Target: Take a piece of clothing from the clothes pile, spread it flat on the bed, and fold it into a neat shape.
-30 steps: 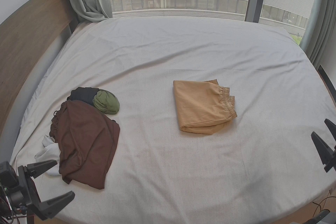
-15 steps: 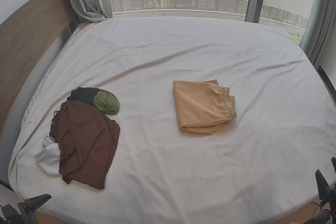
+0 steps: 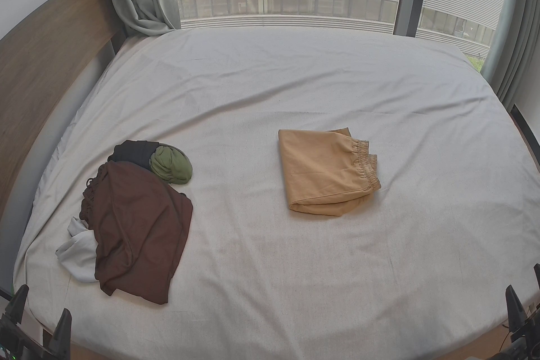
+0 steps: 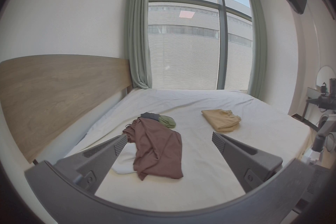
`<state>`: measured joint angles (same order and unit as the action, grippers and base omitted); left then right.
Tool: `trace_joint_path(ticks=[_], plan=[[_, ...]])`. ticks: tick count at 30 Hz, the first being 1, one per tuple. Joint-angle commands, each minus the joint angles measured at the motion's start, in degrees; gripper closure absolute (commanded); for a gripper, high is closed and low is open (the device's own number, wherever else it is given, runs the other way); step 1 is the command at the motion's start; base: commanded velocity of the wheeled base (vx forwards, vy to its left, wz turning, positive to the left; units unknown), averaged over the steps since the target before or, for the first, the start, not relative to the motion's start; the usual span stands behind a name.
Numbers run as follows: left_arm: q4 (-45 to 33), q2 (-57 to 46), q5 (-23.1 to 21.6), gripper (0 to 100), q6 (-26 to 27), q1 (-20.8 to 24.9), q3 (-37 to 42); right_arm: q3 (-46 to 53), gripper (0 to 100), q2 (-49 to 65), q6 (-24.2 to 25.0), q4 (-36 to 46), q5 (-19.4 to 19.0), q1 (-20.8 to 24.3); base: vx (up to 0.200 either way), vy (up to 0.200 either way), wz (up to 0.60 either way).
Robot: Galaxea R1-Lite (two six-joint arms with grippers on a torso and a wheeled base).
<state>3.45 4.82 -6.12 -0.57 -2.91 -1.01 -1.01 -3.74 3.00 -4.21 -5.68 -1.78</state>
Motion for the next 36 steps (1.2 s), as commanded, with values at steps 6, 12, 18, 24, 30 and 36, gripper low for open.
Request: trace_joint_path(ticks=[6, 12, 18, 24, 30, 36], plan=[[-2.22, -0.16, 3.57, 0, 2.86, 0.01, 1.01, 1.01, 0, 3.74, -0.19, 0.25, 7.09, 1.69, 0.000, 0.000, 0.00], [-3.10, -0.16, 4.10, 0, 2.59, 0.01, 1.01, 1.01, 0, 3.74, -3.88, 0.16, 10.60, 1.69, 0.000, 0.000, 0.00], [-3.10, -0.24, 4.10, 0, 2.59, 0.10, 1.01, 1.01, 0, 3.74, -0.89, -0.10, 4.54, 1.69, 0.000, 0.000, 0.00], [-3.10, -0.24, 4.10, 0, 2.59, 0.10, 1.01, 1.01, 0, 3.74, -1.50, 0.07, 4.80, 1.69, 0.000, 0.000, 0.00], [-3.10, -0.24, 4.10, 0, 2.59, 0.10, 1.01, 1.01, 0, 3.74, -1.86, 1.04, 4.01, 1.96, 0.000, 0.000, 0.00], [-3.10, -0.68, 4.19, 0, 2.51, 0.72, 1.01, 1.01, 0, 3.74, -3.88, 3.59, 5.24, 1.52, 0.000, 0.000, 0.00]])
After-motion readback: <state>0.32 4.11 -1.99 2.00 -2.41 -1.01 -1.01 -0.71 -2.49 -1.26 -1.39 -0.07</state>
